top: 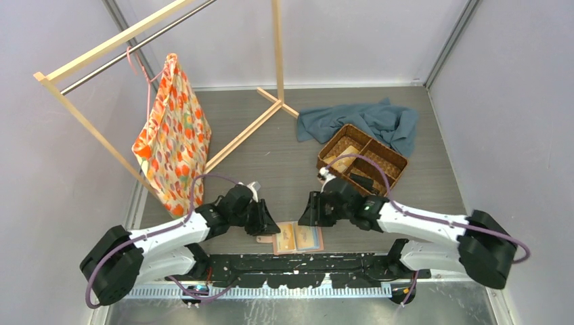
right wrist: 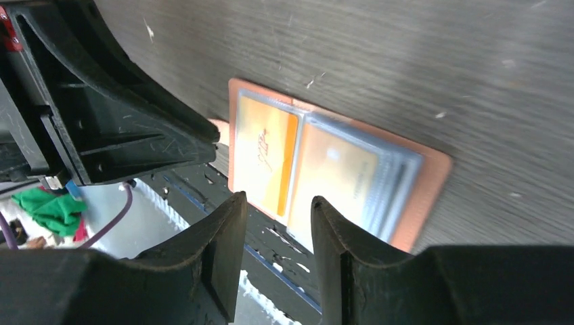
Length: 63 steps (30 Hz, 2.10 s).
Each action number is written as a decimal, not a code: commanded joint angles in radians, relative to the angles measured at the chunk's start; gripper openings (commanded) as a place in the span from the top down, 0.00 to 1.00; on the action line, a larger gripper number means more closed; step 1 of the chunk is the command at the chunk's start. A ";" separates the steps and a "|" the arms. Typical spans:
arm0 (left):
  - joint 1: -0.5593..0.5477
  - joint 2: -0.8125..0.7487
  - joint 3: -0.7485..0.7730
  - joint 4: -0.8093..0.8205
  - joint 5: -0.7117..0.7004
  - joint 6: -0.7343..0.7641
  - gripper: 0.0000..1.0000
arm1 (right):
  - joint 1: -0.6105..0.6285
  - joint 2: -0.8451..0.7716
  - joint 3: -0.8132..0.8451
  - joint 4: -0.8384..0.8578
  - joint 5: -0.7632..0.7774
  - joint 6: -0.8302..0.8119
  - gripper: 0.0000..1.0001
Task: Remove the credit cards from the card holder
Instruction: Remove the credit card from the card holder.
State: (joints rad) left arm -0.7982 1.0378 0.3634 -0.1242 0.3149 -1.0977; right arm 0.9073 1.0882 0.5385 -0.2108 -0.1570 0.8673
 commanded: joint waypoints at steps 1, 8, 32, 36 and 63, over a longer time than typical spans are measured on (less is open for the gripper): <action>-0.001 0.027 -0.040 0.105 -0.006 -0.027 0.74 | 0.073 0.117 -0.020 0.309 -0.042 0.127 0.55; -0.001 0.048 -0.079 0.139 -0.016 -0.043 0.74 | 0.124 0.290 0.008 0.380 -0.062 0.139 0.57; -0.005 0.218 -0.078 0.341 0.048 -0.075 0.77 | 0.139 0.312 -0.014 0.202 0.082 0.152 0.63; -0.013 0.256 -0.073 0.372 0.052 -0.079 0.78 | 0.140 0.314 -0.023 0.206 0.077 0.158 0.63; -0.049 0.346 -0.007 0.415 0.079 -0.076 0.91 | 0.139 0.249 -0.016 0.168 0.136 0.151 0.69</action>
State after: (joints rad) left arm -0.8230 1.3491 0.3191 0.2337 0.3779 -1.1740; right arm 1.0397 1.3457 0.5220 -0.0910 -0.0589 1.0195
